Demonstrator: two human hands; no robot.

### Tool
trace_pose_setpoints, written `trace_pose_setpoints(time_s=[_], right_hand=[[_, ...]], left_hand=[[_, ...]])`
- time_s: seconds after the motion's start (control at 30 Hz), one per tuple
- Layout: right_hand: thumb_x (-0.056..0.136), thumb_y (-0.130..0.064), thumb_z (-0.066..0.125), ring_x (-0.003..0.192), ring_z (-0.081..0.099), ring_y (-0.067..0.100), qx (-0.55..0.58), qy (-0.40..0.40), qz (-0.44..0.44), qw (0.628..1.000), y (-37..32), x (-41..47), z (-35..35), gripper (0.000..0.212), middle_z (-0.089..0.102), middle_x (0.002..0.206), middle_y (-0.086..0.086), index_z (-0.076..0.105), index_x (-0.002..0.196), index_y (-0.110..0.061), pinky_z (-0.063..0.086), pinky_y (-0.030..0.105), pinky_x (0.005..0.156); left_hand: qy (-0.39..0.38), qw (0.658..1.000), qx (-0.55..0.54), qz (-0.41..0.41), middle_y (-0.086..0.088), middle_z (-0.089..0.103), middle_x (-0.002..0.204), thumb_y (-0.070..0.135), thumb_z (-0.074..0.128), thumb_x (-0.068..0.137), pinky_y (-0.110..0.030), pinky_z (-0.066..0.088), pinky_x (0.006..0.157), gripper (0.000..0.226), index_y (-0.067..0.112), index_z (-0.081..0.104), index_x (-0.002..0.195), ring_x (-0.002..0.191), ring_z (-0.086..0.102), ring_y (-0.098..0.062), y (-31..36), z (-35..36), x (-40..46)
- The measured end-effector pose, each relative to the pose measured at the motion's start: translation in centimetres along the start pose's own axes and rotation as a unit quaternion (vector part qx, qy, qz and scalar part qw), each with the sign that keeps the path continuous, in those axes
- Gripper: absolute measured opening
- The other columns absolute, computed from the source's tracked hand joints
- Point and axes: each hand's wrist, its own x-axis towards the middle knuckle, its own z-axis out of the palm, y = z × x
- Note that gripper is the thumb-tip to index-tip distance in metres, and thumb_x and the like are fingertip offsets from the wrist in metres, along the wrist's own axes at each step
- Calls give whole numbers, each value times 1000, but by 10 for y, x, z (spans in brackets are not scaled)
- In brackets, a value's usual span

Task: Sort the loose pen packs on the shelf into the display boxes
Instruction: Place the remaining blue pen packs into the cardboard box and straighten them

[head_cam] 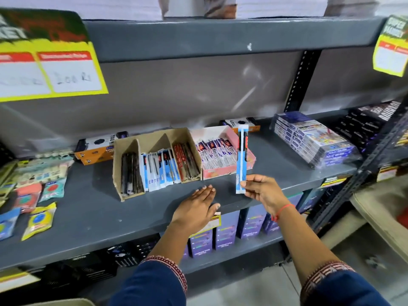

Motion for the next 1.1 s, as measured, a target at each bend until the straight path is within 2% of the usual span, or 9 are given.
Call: trace_pose_setpoints(time_s=[0.17, 0.27, 0.43, 0.53, 0.6, 0.7, 0.8, 0.93, 1.1], right_hand=[[81, 8, 63, 60, 56, 7, -79, -70, -12, 994, -12, 1, 60, 27, 61, 68, -1, 60, 73, -19, 49, 9, 45], [80, 13, 61, 58, 48, 10, -141, -98, -32, 985, -15, 3, 100, 35, 50, 64, 3, 53, 74, -20, 45, 9, 39], [76, 13, 60, 52, 45, 10, -259, -55, -103, 959, -7, 5, 153, 31, 48, 57, 1, 51, 76, -16, 44, 16, 49], [76, 14, 51, 64, 54, 24, -303, -13, -137, 943, -4, 8, 176, 28, 56, 71, 12, 53, 78, -14, 46, 32, 61], [78, 10, 46, 81, 63, 33, -374, 26, -142, 916, -4, 9, 186, 26, 63, 88, 21, 60, 90, -8, 50, 36, 70], [79, 9, 44, 99, 63, 40, -512, 31, -146, 846, -5, 10, 202, 31, 67, 106, 26, 62, 102, -2, 52, 36, 80], [84, 9, 42, 105, 62, 40, -603, 20, -147, 784, -7, 13, 216, 30, 65, 112, 26, 60, 107, 3, 52, 41, 84], [89, 7, 41, 110, 62, 37, -659, 2, -148, 738, -8, 21, 231, 32, 63, 119, 21, 58, 114, 1, 52, 42, 88], [89, 8, 42, 107, 65, 34, -708, -13, -140, 692, -7, 29, 234, 33, 62, 121, 19, 57, 118, 1, 54, 41, 85]], left_hand=[[20, 997, -23, -74, 0, 24, 154, 43, 25, 99, -26, 14, 112, 52, 15, 25, 144, 140, 16, -13, -43, -8, -32], [27, 992, -23, -120, 3, 28, 152, 45, 25, 98, -30, 28, 107, 52, 19, 28, 143, 139, 20, -12, -65, -11, -53], [48, 982, -9, -180, 7, 34, 149, 47, 28, 97, -34, 41, 97, 49, 23, 34, 140, 136, 29, -12, -91, -18, -82], [63, 975, 7, -214, 8, 37, 148, 46, 30, 97, -32, 44, 93, 48, 25, 37, 139, 133, 35, -12, -106, -22, -99], [63, 972, 19, -225, 9, 38, 147, 47, 31, 96, -33, 46, 90, 47, 25, 38, 138, 130, 40, -13, -111, -23, -106], [57, 972, 23, -226, 8, 38, 147, 48, 29, 96, -33, 47, 88, 49, 25, 37, 138, 129, 41, -15, -113, -25, -109], [55, 974, 28, -220, 5, 38, 147, 49, 27, 96, -32, 46, 87, 51, 24, 34, 139, 130, 39, -16, -114, -23, -108], [66, 975, 21, -209, 1, 43, 144, 50, 30, 95, -34, 47, 86, 52, 21, 37, 137, 129, 40, -20, -116, -20, -110], [99, 978, 19, -183, -3, 50, 138, 46, 35, 93, -30, 39, 98, 52, 16, 43, 134, 126, 44, -21, -115, -20, -110]])
